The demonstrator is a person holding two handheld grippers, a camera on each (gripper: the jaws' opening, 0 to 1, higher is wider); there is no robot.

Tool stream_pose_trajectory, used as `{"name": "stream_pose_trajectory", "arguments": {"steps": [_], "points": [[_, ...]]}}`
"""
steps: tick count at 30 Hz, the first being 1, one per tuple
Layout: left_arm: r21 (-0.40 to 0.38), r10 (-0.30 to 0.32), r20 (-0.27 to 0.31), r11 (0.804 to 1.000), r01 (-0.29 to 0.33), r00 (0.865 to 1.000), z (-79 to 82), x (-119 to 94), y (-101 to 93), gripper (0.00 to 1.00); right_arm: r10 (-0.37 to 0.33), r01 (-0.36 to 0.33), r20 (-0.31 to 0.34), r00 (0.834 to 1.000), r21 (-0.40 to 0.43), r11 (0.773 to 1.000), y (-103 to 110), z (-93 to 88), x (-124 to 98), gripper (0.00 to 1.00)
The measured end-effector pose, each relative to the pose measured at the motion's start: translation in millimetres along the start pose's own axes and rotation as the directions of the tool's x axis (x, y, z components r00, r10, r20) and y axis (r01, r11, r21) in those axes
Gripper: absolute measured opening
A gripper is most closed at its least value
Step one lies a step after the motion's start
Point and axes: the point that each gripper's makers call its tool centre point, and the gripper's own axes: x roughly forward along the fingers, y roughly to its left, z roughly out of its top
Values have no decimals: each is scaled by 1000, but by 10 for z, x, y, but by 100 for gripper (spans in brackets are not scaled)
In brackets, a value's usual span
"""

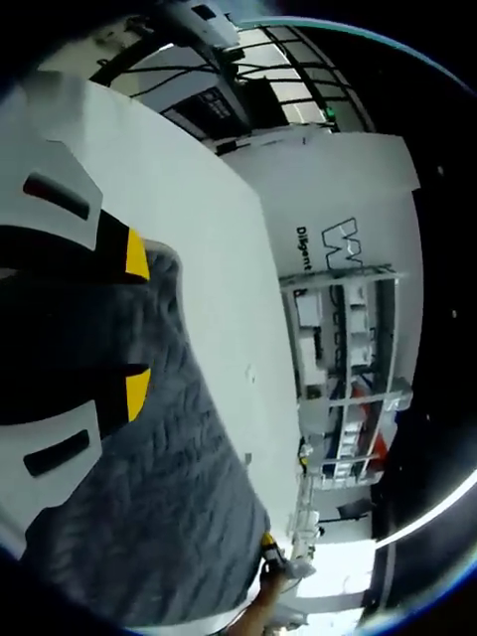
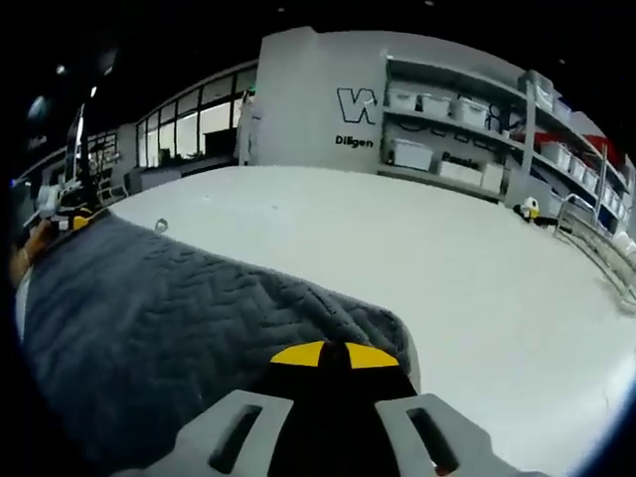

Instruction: Open the folded towel by lifting each exposed corner and separating the folded layers until the towel lies flat within the target outline without major curled edges

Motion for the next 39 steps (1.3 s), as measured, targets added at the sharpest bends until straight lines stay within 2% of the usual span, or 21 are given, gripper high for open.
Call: {"name": "stream_pose_trajectory", "arguments": {"steps": [4,8,12,15,20,23,27,34,39], "points": [[-19,-23,13,1000,23,1000,-3,-67,-50,32,-9,9,0,1000,-23,1000,36,-6,-21,6],[-27,-39,22,999,39,999,-2,-169,-97,33,15,-15,-2,1000,-15,1000,83,17,-88,25],[-54,-56,30,997,58,998,4,-227,-128,36,21,-23,-23,1000,-54,998,134,-7,-159,31],[-28,-63,25,998,63,998,2,-234,-162,36,32,-34,-30,999,-79,996,176,-9,-235,33],[-25,-14,51,1000,16,999,67,-94,13,36,28,-29,-15,1000,-97,995,174,26,-306,34],[-39,-19,26,999,20,999,28,31,71,38,31,-32,-12,999,-103,994,144,44,-325,34],[-46,-11,21,999,12,1000,28,141,125,38,32,-32,-2,999,-114,993,136,62,-378,36],[-20,23,-21,1000,-23,1000,-16,271,216,38,50,-48,7,999,-140,989,200,56,-468,47],[-44,34,-34,998,-36,999,-34,355,299,38,106,-99,31,994,-179,979,376,83,-568,58]]}}
